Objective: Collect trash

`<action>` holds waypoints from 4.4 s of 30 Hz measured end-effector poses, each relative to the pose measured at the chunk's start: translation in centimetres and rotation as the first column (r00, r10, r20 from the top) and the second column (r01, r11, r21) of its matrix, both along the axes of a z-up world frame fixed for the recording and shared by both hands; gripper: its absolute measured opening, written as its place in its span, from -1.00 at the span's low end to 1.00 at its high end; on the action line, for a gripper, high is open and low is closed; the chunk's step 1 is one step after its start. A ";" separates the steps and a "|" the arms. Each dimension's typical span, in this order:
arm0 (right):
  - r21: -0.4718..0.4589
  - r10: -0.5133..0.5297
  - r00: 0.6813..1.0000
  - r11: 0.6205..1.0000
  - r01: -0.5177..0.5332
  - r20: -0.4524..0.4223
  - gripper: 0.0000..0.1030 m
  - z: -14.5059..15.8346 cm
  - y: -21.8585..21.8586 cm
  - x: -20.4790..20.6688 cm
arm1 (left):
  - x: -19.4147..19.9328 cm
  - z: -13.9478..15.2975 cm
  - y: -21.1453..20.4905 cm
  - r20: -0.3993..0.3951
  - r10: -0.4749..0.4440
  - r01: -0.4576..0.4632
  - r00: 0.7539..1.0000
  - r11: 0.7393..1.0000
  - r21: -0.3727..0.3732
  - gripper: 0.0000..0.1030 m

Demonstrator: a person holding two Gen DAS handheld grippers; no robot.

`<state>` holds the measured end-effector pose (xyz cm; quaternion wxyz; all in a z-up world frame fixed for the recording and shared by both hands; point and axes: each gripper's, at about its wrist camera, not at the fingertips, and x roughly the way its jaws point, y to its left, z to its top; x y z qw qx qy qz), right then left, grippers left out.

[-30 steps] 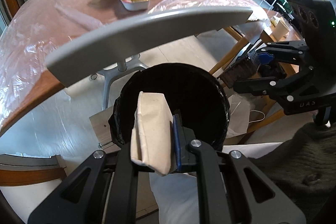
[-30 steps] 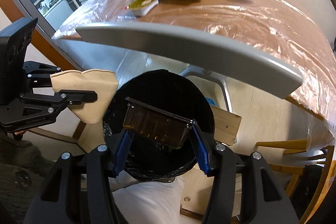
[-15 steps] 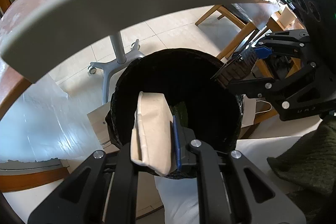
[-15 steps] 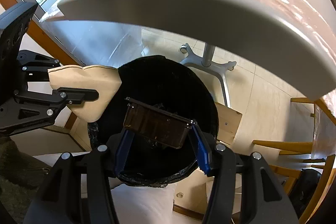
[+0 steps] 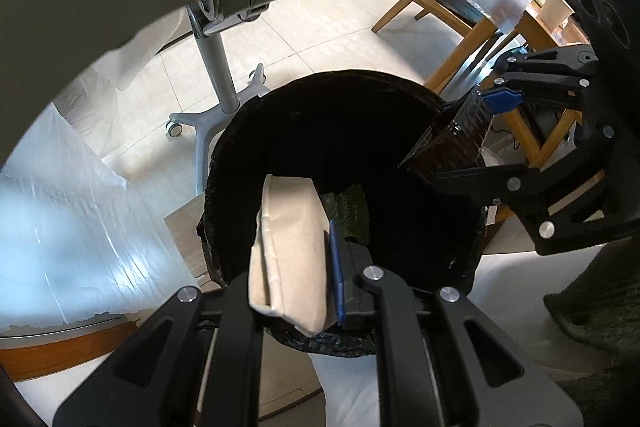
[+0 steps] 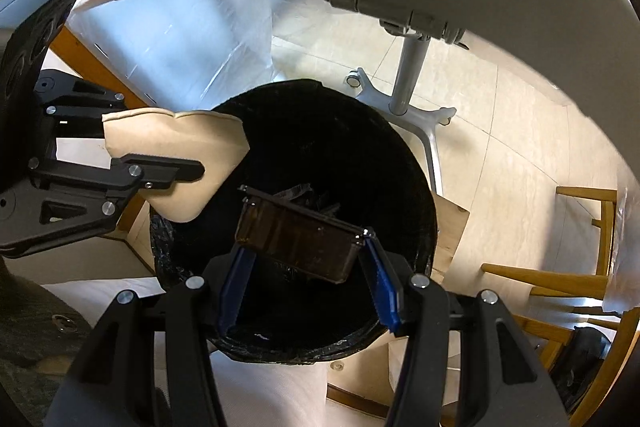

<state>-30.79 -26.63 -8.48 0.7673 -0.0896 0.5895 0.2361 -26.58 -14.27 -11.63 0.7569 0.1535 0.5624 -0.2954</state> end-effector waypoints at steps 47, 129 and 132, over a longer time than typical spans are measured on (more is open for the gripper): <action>0.206 -0.250 0.904 0.961 0.187 0.346 0.89 16.6 -8.5 -1.4 | -0.7 17.1 5.3 0.323 0.211 -0.130 0.923 0.958 -0.254 0.95; 0.259 -0.366 0.899 0.917 0.304 0.242 0.22 14.1 -8.9 18.6 | 15.9 14.0 3.2 0.118 0.183 -0.128 0.976 0.920 -0.370 0.37; 0.270 -0.367 0.901 0.914 0.303 0.232 0.22 14.1 -8.8 17.5 | 15.4 14.0 3.7 0.129 0.206 -0.147 0.970 0.920 -0.363 0.37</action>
